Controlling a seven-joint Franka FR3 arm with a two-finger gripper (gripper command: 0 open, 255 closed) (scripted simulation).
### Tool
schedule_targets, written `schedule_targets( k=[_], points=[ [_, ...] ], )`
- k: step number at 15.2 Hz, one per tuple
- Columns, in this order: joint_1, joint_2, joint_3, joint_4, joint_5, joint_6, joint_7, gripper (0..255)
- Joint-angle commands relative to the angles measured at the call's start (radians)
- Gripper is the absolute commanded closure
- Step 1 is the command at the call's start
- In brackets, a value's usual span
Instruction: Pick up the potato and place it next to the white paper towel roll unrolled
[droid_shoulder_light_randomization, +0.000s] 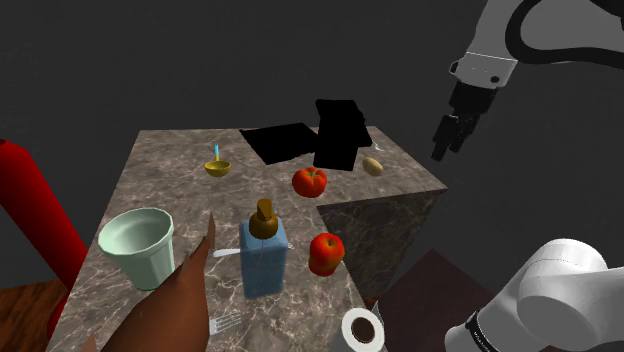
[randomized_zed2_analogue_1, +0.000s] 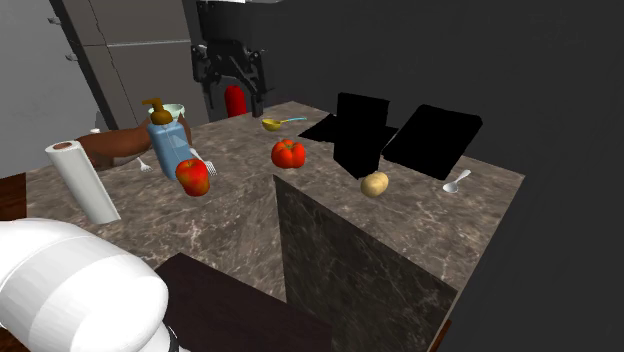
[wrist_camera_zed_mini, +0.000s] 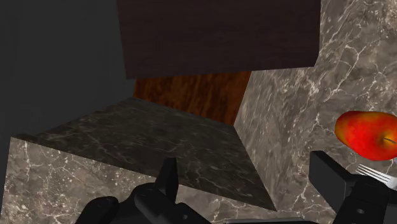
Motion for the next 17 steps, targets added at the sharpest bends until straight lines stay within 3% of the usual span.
schedule_targets(
  k=[1, 9, 17],
  points=[
    [0.000, 0.000, 0.000, 0.000, 0.000, 0.000, 0.000, 0],
    [-0.028, 0.189, -0.071, -0.036, -0.043, 0.246, -0.048, 0],
    [-0.049, 0.435, -0.141, 0.015, -0.049, 0.465, -0.101, 0]
  ],
)
